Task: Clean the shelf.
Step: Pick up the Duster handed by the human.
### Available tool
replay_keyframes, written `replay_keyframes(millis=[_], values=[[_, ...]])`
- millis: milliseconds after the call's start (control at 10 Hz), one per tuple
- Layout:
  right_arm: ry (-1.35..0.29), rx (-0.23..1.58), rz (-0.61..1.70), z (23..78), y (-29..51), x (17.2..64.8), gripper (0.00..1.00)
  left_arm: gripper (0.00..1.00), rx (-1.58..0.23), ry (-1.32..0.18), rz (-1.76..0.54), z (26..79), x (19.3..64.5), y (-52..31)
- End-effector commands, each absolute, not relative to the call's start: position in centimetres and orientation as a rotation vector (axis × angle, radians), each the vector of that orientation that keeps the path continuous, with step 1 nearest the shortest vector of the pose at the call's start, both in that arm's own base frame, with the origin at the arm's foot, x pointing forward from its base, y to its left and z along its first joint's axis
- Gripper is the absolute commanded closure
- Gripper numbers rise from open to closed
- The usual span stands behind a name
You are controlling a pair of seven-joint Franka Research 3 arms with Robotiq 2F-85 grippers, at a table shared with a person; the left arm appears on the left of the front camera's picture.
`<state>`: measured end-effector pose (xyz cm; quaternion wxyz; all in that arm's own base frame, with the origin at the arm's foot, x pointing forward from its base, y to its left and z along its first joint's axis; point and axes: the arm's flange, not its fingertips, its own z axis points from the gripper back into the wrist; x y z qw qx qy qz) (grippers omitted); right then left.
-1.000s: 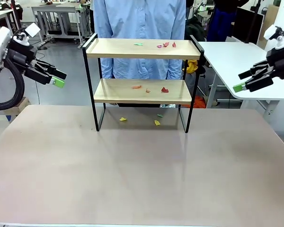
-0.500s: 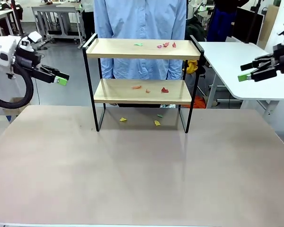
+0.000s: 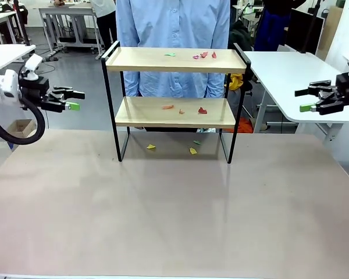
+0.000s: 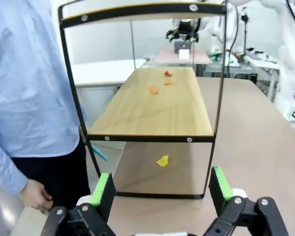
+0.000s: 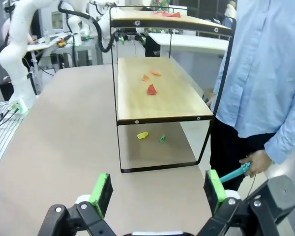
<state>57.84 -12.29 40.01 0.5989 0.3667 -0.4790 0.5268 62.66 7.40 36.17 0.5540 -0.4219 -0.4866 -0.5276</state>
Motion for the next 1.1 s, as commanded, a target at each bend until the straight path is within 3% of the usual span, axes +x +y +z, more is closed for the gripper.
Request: replay_keyframes(millis=[0, 300, 900, 1000], values=[[-1.182, 0.921, 1.237, 39.0, -13.5, 59.3, 0.00, 0.00, -1.061, -1.235, -1.255, 35.8, 63.1, 8.1], [-1.241, 1.021, 1.189, 38.2, -14.4, 59.8, 0.00, 0.00, -1.062, -1.290, -1.234, 34.4, 63.2, 8.7], [-1.229, 1.005, 1.153, 38.4, -14.4, 59.1, 0.00, 0.00, -1.081, -1.358, -1.196, 35.0, 62.6, 9.4], [-1.217, 1.005, 1.183, 37.8, -14.7, 59.1, 0.00, 0.00, -1.056, -1.293, -1.200, 34.5, 63.0, 9.5]])
